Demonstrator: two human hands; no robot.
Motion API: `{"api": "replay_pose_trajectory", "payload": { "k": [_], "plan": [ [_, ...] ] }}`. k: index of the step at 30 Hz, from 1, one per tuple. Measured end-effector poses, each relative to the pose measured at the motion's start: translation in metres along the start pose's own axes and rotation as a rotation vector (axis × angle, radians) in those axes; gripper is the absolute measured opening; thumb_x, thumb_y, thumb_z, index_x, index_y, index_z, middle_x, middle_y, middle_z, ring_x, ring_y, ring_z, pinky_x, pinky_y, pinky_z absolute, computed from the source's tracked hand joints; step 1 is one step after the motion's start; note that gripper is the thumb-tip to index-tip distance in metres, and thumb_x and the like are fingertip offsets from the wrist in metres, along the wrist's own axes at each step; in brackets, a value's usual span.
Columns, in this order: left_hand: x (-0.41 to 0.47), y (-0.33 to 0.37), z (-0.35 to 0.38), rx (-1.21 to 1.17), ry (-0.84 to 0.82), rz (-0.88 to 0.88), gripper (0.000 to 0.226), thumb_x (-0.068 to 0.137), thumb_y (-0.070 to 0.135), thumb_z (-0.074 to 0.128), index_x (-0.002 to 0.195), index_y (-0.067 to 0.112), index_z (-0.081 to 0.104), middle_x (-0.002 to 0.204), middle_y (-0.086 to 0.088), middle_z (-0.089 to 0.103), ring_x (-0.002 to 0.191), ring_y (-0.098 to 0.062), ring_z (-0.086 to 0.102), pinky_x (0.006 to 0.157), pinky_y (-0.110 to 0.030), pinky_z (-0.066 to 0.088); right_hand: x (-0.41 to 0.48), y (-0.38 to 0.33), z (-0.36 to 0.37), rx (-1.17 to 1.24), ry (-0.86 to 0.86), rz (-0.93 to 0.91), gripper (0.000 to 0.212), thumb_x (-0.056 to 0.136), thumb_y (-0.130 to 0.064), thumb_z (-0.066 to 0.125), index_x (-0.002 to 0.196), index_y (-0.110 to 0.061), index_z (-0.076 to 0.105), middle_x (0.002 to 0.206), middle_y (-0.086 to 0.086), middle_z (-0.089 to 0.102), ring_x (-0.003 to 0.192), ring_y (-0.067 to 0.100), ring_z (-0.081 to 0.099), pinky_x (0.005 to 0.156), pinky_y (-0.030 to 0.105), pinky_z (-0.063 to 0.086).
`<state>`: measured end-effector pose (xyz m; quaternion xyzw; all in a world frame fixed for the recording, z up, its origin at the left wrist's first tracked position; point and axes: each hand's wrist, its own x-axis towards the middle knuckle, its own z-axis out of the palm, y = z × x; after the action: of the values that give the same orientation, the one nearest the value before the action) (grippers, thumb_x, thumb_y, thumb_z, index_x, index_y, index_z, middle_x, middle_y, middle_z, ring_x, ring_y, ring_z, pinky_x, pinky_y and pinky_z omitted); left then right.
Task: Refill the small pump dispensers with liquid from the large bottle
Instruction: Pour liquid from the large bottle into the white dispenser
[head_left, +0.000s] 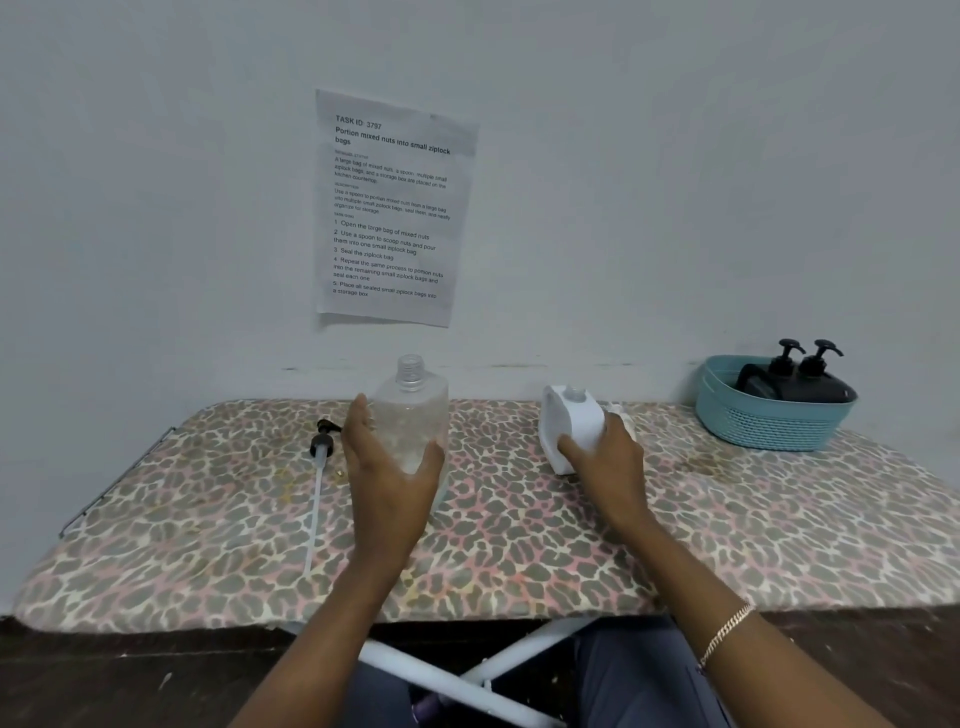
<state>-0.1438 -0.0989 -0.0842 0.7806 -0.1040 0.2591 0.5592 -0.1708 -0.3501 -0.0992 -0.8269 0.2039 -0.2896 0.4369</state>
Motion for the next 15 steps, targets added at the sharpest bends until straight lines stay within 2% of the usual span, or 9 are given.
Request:
{"api": "replay_pose_trajectory", "payload": {
  "k": [2,5,9,13,15],
  "plan": [
    [-0.002,-0.003,0.001,0.006,-0.022,-0.032,0.090,0.092,0.026,0.080,0.162,0.014,0.024,0.160,-0.011,0.039,0.140,-0.017,0.043,0.103,-0.025,0.040,-0.007,0.001,-0.003,0.022,-0.019,-0.013,0.063,0.088,-0.035,0.079,0.142,-0.016,0.053,0.129,0.002,0.063,0.107,0.020,0.062,0.073,0.022,0.049],
    [-0.006,-0.008,0.004,-0.001,-0.036,-0.035,0.078,0.093,0.029,0.079,0.155,0.016,0.035,0.146,-0.008,0.054,0.125,-0.017,0.054,0.093,-0.028,0.046,-0.020,0.002,-0.009,0.058,-0.055,-0.024,0.059,0.089,-0.033,0.079,0.141,-0.017,0.056,0.125,0.000,0.065,0.100,0.015,0.063,0.057,0.009,0.049],
    [-0.009,-0.012,0.006,-0.009,-0.023,-0.011,0.067,0.094,0.029,0.079,0.148,0.018,0.040,0.128,0.000,0.058,0.112,-0.018,0.059,0.088,-0.030,0.049,-0.040,0.004,-0.017,0.113,-0.078,-0.044,0.059,0.088,-0.038,0.080,0.140,-0.024,0.057,0.124,-0.005,0.068,0.102,0.013,0.067,0.072,0.021,0.055],
    [-0.010,-0.015,0.008,0.007,-0.024,0.030,0.069,0.093,0.028,0.079,0.150,0.018,0.041,0.128,-0.001,0.060,0.113,-0.017,0.059,0.092,-0.035,0.053,-0.060,0.001,-0.023,0.170,-0.098,-0.060,0.051,0.089,-0.032,0.082,0.133,-0.031,0.056,0.116,-0.013,0.066,0.098,0.001,0.066,0.060,0.015,0.055],
    [-0.010,-0.017,0.009,0.027,-0.039,0.069,0.070,0.093,0.026,0.079,0.151,0.016,0.042,0.130,-0.005,0.061,0.114,-0.020,0.060,0.092,-0.037,0.055,-0.065,0.000,-0.024,0.191,-0.099,-0.084,0.053,0.088,-0.034,0.083,0.134,-0.032,0.058,0.117,-0.017,0.067,0.098,-0.005,0.065,0.065,0.012,0.055]
  ]
}}
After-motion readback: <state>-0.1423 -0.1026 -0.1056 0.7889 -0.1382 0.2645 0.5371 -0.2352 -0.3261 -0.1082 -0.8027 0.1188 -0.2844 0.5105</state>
